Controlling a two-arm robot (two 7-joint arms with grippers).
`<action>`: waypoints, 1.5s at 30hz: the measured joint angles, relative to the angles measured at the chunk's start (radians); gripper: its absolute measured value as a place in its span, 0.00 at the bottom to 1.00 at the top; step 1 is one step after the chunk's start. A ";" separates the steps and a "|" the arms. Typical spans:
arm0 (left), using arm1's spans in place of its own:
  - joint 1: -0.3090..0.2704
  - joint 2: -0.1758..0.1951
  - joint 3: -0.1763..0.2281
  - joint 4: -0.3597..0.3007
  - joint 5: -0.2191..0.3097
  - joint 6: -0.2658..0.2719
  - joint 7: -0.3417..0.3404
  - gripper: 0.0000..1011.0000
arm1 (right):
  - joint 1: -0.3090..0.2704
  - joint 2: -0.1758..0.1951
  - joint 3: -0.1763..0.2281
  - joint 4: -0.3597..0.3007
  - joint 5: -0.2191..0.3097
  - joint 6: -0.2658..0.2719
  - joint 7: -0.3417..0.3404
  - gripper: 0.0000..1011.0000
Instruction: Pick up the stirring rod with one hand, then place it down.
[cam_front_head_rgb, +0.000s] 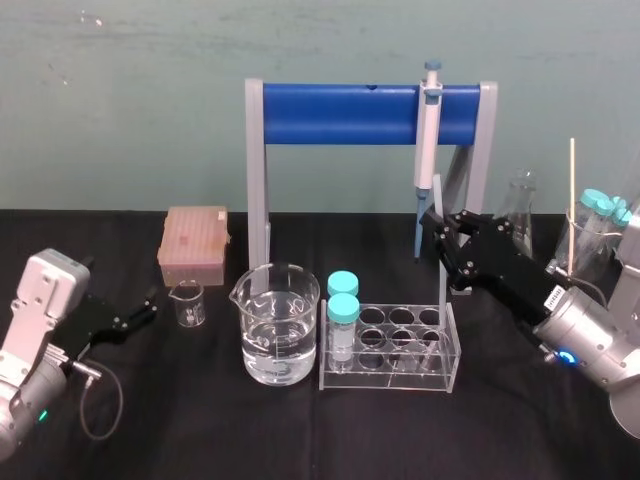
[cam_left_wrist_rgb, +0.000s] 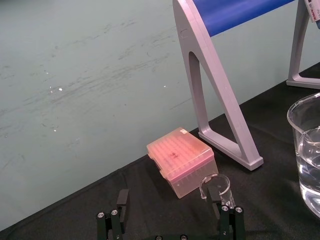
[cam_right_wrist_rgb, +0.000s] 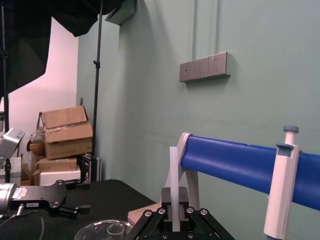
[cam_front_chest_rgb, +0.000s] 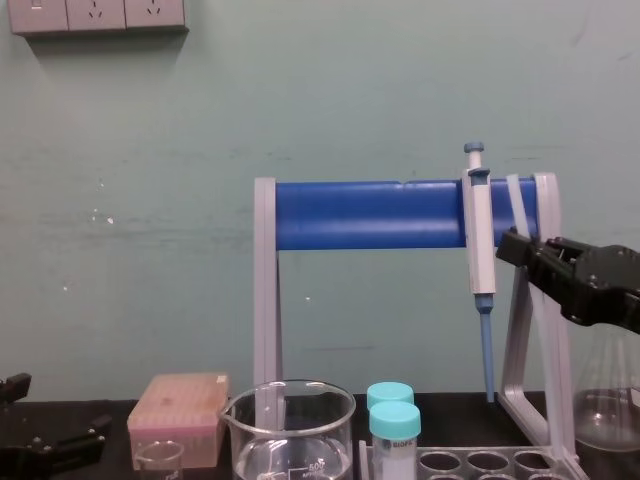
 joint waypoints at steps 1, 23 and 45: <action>0.000 0.000 0.000 0.000 0.000 0.000 0.000 0.99 | 0.003 -0.001 -0.003 0.005 0.002 0.002 0.002 0.07; 0.000 0.000 0.000 0.000 0.000 0.000 0.000 0.99 | 0.034 -0.014 -0.029 0.085 0.035 0.032 0.035 0.07; 0.000 0.000 0.000 0.000 0.000 0.000 0.000 0.99 | 0.111 -0.051 -0.084 0.276 0.002 0.005 0.113 0.07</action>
